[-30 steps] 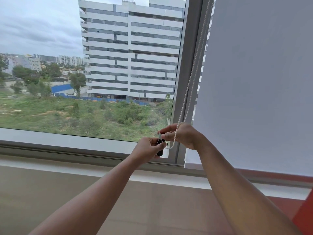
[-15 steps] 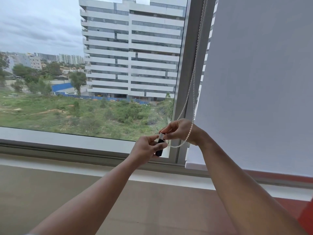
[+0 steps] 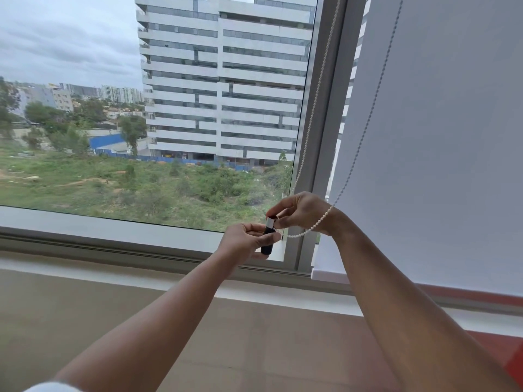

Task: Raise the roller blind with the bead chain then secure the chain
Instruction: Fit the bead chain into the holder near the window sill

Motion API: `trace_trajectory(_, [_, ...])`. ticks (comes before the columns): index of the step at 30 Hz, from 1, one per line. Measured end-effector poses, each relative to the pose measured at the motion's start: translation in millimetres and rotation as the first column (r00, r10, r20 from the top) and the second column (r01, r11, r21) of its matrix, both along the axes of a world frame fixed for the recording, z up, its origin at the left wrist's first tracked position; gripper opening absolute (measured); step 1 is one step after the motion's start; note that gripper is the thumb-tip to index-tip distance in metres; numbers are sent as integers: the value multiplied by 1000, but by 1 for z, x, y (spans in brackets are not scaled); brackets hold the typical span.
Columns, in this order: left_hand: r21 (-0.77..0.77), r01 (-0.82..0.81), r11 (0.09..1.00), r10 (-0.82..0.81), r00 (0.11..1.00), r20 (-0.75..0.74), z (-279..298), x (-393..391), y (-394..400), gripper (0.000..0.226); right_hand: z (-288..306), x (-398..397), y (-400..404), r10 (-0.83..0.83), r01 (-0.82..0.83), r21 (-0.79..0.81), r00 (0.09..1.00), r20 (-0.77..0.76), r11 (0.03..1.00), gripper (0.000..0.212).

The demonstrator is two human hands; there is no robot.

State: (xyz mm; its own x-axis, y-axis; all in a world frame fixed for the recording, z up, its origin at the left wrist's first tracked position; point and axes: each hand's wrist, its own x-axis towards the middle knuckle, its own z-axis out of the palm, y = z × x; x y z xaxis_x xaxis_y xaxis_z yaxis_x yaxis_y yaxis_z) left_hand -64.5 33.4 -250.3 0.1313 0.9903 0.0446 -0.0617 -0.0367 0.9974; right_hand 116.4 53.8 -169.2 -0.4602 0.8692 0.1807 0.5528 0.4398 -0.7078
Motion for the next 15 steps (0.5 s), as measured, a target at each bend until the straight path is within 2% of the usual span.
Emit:
trace_trajectory(5, [-13,-5,1000,5,1000,-23,3,-1,0,37,0,1,2,2,-2,-2,1000,12,1000,28])
trace_trajectory(9, [14,13,1000,-13,999,-37,5,-1,-1,28,-2,1,3,8,-7,26,999,-42,1000,25])
trace_trajectory(15, [42,18,999,-16,998,-61,9,-2,2,33,0,1,4,29,-27,51,998,-47,998,24])
